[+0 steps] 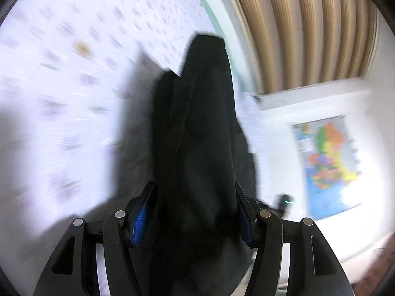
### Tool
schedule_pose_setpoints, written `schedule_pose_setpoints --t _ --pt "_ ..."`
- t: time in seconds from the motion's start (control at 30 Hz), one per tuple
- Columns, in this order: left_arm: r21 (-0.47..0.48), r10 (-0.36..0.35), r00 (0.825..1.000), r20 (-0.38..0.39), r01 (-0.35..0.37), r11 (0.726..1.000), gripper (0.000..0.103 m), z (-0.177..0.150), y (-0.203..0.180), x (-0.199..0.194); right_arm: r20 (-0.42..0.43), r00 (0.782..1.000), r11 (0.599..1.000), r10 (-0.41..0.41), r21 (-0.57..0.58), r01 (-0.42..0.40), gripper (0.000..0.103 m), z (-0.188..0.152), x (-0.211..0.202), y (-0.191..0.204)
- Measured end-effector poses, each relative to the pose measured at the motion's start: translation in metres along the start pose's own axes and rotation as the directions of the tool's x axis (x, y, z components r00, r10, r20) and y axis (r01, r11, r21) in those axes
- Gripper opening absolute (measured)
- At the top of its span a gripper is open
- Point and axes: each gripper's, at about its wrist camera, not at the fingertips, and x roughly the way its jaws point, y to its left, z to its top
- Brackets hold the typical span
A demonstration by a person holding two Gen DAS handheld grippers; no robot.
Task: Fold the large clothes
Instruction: 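Lower the folded jacket onto the bed and release both tools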
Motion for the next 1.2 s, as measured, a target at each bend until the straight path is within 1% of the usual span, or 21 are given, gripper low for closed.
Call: schedule_pose_setpoints --t 0.07,0.13,0.17,0.2,0.23,0.3,0.33,0.37,0.4,0.47,0.53,0.57,0.6,0.63,0.67,0.7,0.77,0.83,0.93,1.07,1.2 --pt "0.026 0.067 0.996 0.056 -0.069 0.997 0.061 -0.011 -0.009 -0.022 0.027 0.998 0.999 -0.053 -0.010 0.054 0.071 -0.008 -0.021 -0.003" --pt "0.072 0.144 0.984 0.110 -0.152 0.986 0.061 -0.028 -0.021 -0.059 0.046 0.990 0.991 -0.131 -0.025 0.132 0.072 -0.015 -0.042 0.000" --pt "0.100 0.182 0.975 0.132 -0.195 0.976 0.061 -0.032 -0.039 -0.068 0.078 0.977 0.978 -0.199 -0.052 0.203 0.072 -0.016 -0.056 0.007" --pt "0.139 0.226 0.960 0.165 -0.249 0.958 0.061 -0.018 -0.055 -0.079 0.107 0.967 0.969 -0.231 -0.068 0.239 0.072 -0.016 -0.065 0.010" --pt "0.164 0.236 0.955 0.179 -0.266 0.950 0.061 -0.025 -0.073 -0.084 0.146 0.958 0.963 -0.246 -0.079 0.259 0.072 -0.012 -0.077 0.016" --pt "0.208 0.219 0.957 0.188 -0.257 0.944 0.061 0.003 -0.086 -0.092 0.185 0.964 0.975 -0.191 -0.079 0.208 0.073 -0.001 -0.096 0.020" --pt "0.226 0.206 0.962 0.180 -0.244 0.943 0.061 0.012 -0.076 -0.103 0.191 0.970 0.982 -0.152 -0.080 0.170 0.073 0.006 -0.098 0.028" --pt "0.254 0.197 0.965 0.172 -0.237 0.938 0.061 0.016 -0.091 -0.090 0.187 0.977 0.988 -0.107 -0.089 0.125 0.073 0.017 -0.094 0.041" --pt "0.265 0.201 0.964 0.174 -0.243 0.933 0.062 0.043 -0.105 -0.104 0.176 0.981 0.990 -0.086 -0.099 0.104 0.073 0.026 -0.089 0.049" --pt "0.265 0.261 0.948 0.182 -0.303 0.915 0.062 0.051 -0.105 -0.073 0.142 0.987 0.991 -0.074 -0.097 0.088 0.073 0.046 -0.070 0.061" --pt "0.246 0.356 0.918 0.176 -0.391 0.887 0.062 0.067 -0.089 -0.037 0.065 0.995 0.995 -0.070 -0.067 0.074 0.073 0.070 -0.027 0.067" --pt "0.232 0.395 0.904 0.161 -0.424 0.876 0.062 0.070 -0.082 -0.022 0.036 0.997 0.996 -0.072 -0.049 0.074 0.073 0.076 -0.013 0.063" --pt "0.210 0.444 0.890 0.101 -0.456 0.865 0.061 0.078 -0.066 -0.003 -0.012 0.996 0.996 -0.090 -0.025 0.090 0.072 0.082 0.009 0.056" --pt "0.186 0.451 0.892 0.029 -0.448 0.875 0.061 0.082 -0.050 0.009 -0.058 0.989 0.991 -0.134 -0.014 0.134 0.072 0.082 0.036 0.058" --pt "0.153 0.435 0.899 -0.040 -0.425 0.892 0.061 0.084 -0.035 0.020 -0.113 0.974 0.980 -0.197 -0.011 0.197 0.066 0.081 0.061 0.049" --pt "0.122 0.409 0.911 -0.063 -0.399 0.909 0.061 0.086 -0.023 0.024 -0.138 0.972 0.982 -0.188 -0.006 0.189 0.066 0.078 0.072 0.043" --pt "0.109 0.381 0.922 -0.065 -0.373 0.921 0.061 0.087 -0.013 0.024 -0.156 0.978 0.988 -0.138 0.046 0.147 0.066 0.072 0.083 0.031" --pt "0.144 0.387 0.921 -0.045 -0.377 0.915 0.061 0.085 -0.017 0.020 -0.142 0.982 0.989 -0.126 0.059 0.135 0.065 0.070 0.081 0.028" --pt "0.215 0.413 0.911 0.018 -0.407 0.888 0.061 0.074 -0.036 0.005 -0.091 0.985 0.989 -0.146 0.012 0.148 0.065 0.066 0.061 0.036" --pt "0.269 0.326 0.944 0.050 -0.327 0.906 0.061 0.053 -0.064 -0.022 0.001 0.997 0.996 -0.075 -0.052 0.075 0.065 0.046 0.009 0.060" --pt "0.337 0.320 0.943 0.090 -0.331 0.881 0.062 0.022 -0.087 -0.046 0.079 0.992 0.978 -0.098 -0.176 0.110 0.069 0.014 -0.034 0.086"
